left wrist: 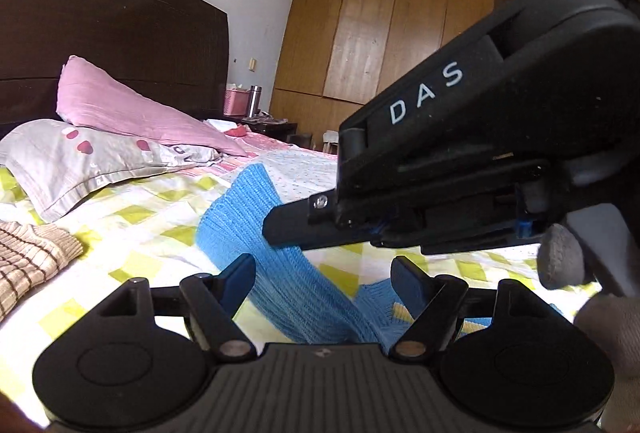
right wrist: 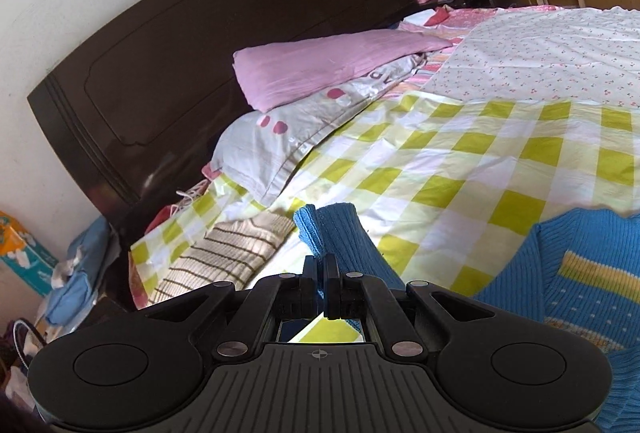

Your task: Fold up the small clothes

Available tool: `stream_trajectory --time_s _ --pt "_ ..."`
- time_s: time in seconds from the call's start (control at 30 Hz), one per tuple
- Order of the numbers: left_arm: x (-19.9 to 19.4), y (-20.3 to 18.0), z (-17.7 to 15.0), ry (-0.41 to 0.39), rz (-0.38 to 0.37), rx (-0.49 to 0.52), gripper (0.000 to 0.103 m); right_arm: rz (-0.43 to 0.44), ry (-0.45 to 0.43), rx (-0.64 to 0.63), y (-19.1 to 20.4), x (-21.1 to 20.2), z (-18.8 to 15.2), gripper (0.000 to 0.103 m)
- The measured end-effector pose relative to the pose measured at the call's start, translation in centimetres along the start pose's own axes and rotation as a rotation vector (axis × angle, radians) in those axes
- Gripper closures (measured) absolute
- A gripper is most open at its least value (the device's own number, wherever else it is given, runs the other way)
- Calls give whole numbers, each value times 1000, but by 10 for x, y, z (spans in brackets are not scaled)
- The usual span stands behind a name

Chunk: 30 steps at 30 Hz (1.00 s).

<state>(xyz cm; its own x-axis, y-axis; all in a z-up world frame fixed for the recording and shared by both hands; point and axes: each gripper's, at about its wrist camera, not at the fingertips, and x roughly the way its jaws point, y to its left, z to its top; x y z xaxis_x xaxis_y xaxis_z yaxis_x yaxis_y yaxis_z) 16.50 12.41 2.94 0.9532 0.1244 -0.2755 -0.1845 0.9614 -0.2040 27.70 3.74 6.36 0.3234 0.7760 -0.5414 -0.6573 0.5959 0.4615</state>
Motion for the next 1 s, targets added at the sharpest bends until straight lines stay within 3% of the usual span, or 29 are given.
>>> stream_trajectory --time_s 0.03,0.1,0.17,0.3,0.4,0.47,0.57,0.67,0.83,1.0 --pt "0 1 0 -4 19 -1 31 2 6 -8 3 0 -2 100" --pt "1 9 1 18 37 -19 69 1 6 -21 6 -3 -4 98" --pt "6 26 3 61 -8 -110 87 -2 -28 -15 4 -14 -3 94" --pt "10 56 5 75 31 -206 88 -32 -160 17 -13 -53 1 93" --pt "7 83 14 33 82 -291 88 -164 -186 -60 -28 -69 -10 90" --pt "-1 103 24 -14 117 -342 88 -294 -127 -148 -41 -65 -27 89" --pt "-13 136 37 -86 170 -430 88 -371 0 -238 -57 -45 -50 88" --pt "-17 152 38 -109 191 -469 88 -434 90 -362 -62 -20 -73 88" --pt "-5 153 29 -74 168 -459 88 -453 146 -436 -67 2 -87 81" --pt "-2 146 25 -60 142 -421 88 -366 91 -281 -84 -13 -70 72"
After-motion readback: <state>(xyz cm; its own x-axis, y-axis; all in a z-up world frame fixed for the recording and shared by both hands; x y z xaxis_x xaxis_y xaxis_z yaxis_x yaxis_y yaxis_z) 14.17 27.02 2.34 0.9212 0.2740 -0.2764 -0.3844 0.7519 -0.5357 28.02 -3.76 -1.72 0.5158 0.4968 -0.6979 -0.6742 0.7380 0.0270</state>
